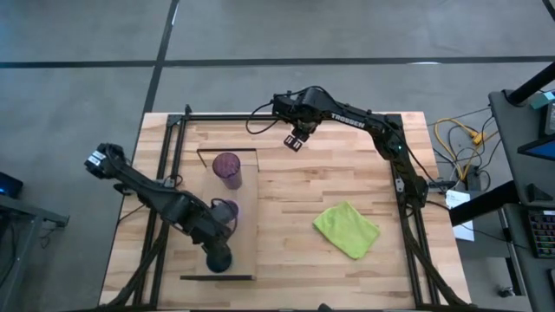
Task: Stack small to large cups/mugs on shelf
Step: Return to Home Position
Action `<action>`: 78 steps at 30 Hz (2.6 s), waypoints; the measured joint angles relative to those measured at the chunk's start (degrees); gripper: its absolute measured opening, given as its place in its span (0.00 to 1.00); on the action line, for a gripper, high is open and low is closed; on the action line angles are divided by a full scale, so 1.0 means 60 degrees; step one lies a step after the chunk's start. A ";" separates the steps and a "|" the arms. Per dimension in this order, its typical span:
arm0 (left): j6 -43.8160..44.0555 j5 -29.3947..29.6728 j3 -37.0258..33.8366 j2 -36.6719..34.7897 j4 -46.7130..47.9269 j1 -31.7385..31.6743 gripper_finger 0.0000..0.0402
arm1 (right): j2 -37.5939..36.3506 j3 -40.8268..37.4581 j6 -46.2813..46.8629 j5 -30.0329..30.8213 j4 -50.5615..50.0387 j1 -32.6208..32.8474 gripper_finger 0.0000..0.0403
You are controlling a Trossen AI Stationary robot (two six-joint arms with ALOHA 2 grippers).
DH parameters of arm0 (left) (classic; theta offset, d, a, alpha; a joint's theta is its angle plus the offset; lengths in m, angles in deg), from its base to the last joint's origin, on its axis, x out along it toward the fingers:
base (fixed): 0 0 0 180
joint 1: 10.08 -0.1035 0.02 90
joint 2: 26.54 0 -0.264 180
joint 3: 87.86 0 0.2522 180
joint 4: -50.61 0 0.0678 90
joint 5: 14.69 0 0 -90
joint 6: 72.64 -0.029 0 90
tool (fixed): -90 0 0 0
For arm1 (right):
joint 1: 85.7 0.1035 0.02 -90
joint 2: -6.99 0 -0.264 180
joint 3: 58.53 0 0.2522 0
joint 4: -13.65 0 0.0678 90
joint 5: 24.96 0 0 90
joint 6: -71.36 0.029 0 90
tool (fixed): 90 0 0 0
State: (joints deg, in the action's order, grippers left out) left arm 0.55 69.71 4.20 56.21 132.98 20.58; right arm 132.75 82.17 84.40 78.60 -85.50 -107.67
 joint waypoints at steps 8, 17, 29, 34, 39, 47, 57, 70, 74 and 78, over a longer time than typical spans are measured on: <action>-0.0149 0.0642 0.0102 -0.0822 0.1826 -0.0249 0.20 | -0.0085 0.0000 0.0000 -0.0112 -0.0052 0.0461 0.24; -0.0579 0.3609 0.1187 -0.2178 0.3460 -0.0300 0.20 | -0.1884 0.0000 0.0013 -0.1039 -0.0061 0.1718 0.24; -0.6751 0.9325 0.1587 -0.4216 0.0865 -0.0303 0.20 | -0.5793 -0.1881 -0.0477 0.0039 0.3844 0.4370 0.24; -0.6445 0.9448 0.1392 -0.5003 0.1270 -0.0303 0.20 | -0.7413 -0.4984 -0.0438 0.0086 0.5861 0.5047 0.24; -0.5851 0.8990 -0.0017 -0.5949 0.1056 -0.0303 0.20 | -0.8955 -0.8547 0.0861 0.0995 0.8608 0.5183 0.24; -0.6753 0.8985 -0.2716 -0.8151 -0.1514 -0.0303 0.20 | -1.1134 -1.2261 0.0624 0.0921 1.3633 0.5186 0.24; -1.1639 0.8007 -0.5515 -1.0362 -0.7686 -0.0303 0.20 | -1.2437 -1.5518 -0.0599 -0.0539 1.9750 0.5166 0.24; -1.1253 0.7977 -0.8399 -1.3112 -0.7784 -0.0303 0.20 | -1.2384 -1.7381 0.0460 -0.0506 2.0241 0.4658 0.24; -1.1249 0.7977 -0.8925 -1.3524 -0.7812 -0.0299 0.20 | -1.2386 -1.8005 0.0649 -0.0503 2.0804 0.4654 0.24; -1.0678 0.7502 -0.9244 -1.3434 -0.7871 -0.0303 0.20 | -1.2375 -1.8810 0.0798 -0.0506 2.2329 0.4654 0.24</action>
State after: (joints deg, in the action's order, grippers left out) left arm -63.52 114.72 -51.27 -24.40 85.75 18.76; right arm 58.50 -30.69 89.18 75.57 48.47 -79.74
